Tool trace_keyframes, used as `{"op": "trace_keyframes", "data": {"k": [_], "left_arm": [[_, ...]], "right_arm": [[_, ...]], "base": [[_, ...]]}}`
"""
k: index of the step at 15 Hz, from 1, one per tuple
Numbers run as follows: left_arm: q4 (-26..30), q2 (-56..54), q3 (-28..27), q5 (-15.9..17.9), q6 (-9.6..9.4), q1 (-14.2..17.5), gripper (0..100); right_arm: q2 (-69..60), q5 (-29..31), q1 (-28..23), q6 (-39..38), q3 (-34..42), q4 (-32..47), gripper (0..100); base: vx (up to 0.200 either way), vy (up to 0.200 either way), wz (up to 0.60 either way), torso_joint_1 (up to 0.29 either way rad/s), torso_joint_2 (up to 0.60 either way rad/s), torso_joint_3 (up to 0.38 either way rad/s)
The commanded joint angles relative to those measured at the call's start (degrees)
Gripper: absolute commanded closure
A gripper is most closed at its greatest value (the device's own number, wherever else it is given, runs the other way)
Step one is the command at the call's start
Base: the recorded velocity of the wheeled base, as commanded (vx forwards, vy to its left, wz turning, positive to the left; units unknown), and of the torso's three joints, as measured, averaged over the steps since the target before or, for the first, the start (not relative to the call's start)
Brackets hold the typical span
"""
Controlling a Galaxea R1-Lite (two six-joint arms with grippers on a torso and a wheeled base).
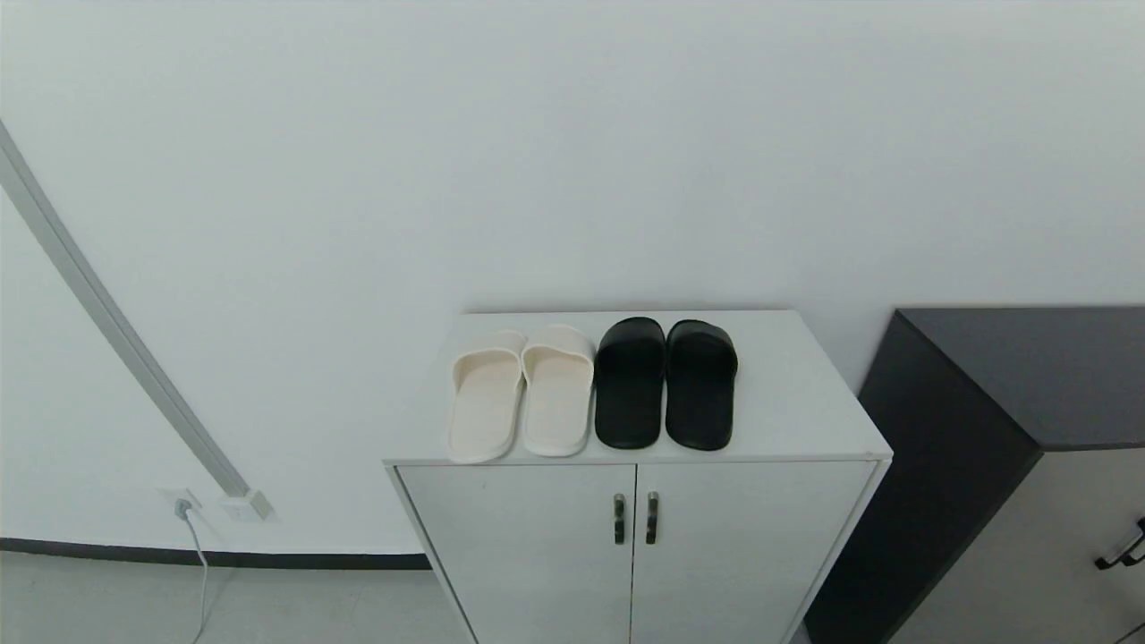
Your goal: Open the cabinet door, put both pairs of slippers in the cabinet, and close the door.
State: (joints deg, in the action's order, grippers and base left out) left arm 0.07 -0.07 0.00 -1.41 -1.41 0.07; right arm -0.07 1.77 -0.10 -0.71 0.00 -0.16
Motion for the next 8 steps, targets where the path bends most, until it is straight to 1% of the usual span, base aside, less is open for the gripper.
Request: {"op": "trace_keyframes", "data": {"k": [1, 2, 5, 7, 8], "left_arm": [[0.01, 0.07, 0.00, -0.08, 0.10, 0.01, 100], [0.01, 0.07, 0.00, -0.17, 0.18, 0.01, 100], [0.01, 0.07, 0.00, -0.17, 0.27, 0.01, 100], [0.01, 0.07, 0.00, -0.17, 0.18, 0.01, 100], [0.01, 0.07, 0.00, -0.26, 0.27, 0.01, 100]], "right_arm": [[0.07, -0.01, 0.01, 0.00, 0.00, -0.02, 0], [0.07, -0.01, 0.01, 0.00, 0.00, -0.02, 0], [0.07, -0.10, 0.01, 0.00, 0.00, -0.02, 0], [1.30, -1.42, 0.01, 2.82, -0.18, 0.07, 0], [2.89, -2.21, 0.10, 2.73, -1.05, -0.46, 0]], "base": [[0.200, 0.000, 0.00, -0.007, 0.00, 0.007], [0.200, 0.000, 0.00, -0.007, -0.01, 0.007], [0.000, 0.000, 0.00, 0.019, 0.00, 0.001], [0.000, 0.000, 0.00, 0.000, 0.00, 0.000], [0.000, 0.000, 0.00, 0.000, 0.00, 0.000]]}}
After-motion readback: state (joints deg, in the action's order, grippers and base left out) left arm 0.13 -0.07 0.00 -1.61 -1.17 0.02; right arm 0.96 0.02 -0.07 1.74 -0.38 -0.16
